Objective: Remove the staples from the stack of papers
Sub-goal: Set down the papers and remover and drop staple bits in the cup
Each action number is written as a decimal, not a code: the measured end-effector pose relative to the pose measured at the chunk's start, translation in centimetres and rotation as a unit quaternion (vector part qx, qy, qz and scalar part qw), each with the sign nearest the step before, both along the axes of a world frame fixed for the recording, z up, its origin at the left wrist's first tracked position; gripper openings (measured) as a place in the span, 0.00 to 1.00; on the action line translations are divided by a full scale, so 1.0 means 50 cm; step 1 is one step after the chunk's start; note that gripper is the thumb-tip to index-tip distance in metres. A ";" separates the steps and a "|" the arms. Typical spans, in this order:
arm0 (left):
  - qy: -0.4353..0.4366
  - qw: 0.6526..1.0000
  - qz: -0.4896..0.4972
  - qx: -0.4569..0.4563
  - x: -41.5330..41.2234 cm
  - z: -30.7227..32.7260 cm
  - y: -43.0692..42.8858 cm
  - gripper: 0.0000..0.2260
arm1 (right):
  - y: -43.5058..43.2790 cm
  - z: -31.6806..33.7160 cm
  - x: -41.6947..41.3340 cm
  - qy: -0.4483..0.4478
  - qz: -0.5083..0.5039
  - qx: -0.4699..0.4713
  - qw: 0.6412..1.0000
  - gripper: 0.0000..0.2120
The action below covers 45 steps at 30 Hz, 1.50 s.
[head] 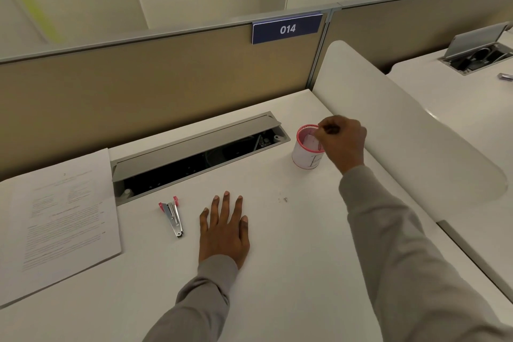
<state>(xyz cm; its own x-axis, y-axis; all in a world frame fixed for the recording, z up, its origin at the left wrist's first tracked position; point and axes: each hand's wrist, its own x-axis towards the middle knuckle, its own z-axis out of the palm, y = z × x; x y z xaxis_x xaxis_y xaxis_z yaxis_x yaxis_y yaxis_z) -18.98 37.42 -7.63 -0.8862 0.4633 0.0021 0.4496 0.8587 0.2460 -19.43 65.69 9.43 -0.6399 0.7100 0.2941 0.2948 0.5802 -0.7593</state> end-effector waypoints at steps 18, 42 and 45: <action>0.002 1.000 -0.001 -0.004 0.000 -0.002 0.000 0.25 | 0.036 -0.054 -0.034 -0.071 -0.012 0.045 0.996 0.11; -0.008 1.000 -0.002 0.006 0.002 0.006 -0.001 0.26 | -0.261 -0.271 0.124 -0.410 0.078 0.096 0.904 0.43; -0.008 1.000 0.001 0.008 0.001 0.007 0.000 0.26 | -0.257 -0.264 0.136 -0.389 0.075 0.097 0.913 0.38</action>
<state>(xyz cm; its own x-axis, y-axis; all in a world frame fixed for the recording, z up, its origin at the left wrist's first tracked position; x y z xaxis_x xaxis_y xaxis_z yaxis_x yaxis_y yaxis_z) -18.94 37.42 -7.30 -0.8868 0.4622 -0.0046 0.4443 0.8552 0.2669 -12.64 52.86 -3.78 -0.7943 0.5801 -0.1805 0.6076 0.7594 -0.2328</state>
